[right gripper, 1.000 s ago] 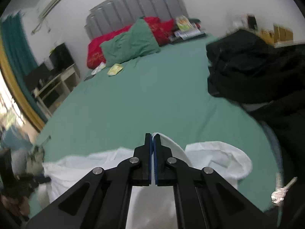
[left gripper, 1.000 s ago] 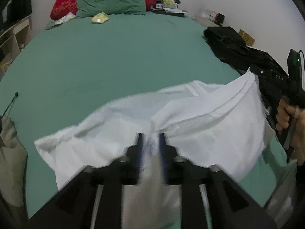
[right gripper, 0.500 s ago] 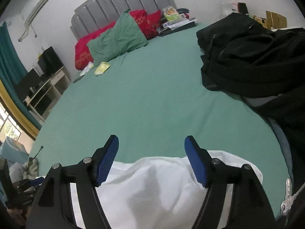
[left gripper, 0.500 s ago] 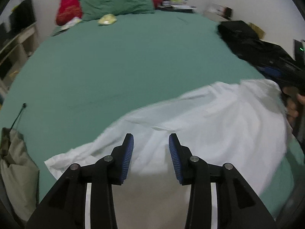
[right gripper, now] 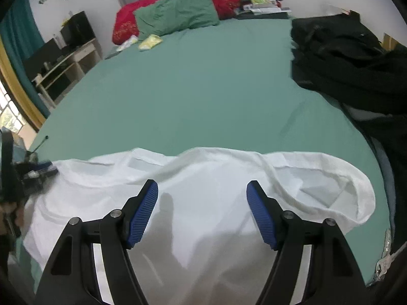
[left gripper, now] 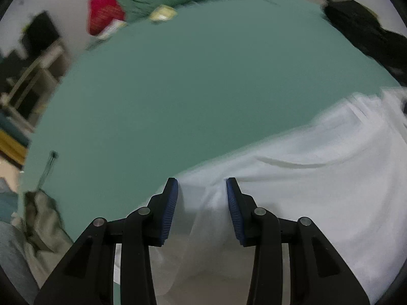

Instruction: Fold large clothes

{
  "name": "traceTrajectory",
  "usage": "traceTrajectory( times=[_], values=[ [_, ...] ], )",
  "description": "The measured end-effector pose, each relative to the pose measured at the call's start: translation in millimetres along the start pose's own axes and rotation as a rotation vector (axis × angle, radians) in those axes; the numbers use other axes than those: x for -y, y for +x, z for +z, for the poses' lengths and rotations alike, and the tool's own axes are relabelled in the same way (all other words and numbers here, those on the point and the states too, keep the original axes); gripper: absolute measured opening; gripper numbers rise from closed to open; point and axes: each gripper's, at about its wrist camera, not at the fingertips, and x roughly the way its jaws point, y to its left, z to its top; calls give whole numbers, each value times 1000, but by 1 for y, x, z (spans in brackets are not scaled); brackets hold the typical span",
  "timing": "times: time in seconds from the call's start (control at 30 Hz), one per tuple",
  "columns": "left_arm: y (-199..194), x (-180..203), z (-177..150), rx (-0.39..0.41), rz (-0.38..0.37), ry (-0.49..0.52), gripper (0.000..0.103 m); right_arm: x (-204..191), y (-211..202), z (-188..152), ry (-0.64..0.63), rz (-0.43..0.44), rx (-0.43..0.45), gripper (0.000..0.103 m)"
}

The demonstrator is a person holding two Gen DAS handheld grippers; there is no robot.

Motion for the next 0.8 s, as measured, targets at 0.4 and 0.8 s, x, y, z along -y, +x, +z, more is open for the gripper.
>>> traceTrajectory(
  times=[0.4, 0.8],
  values=[
    [-24, -32, -7, 8, -135, -112, 42, -13, -11, -1, -91, -101, 32, 72],
    [15, 85, 19, -14, -220, 118, 48, -16, 35, -4, -127, -141, -103, 78]
  ],
)
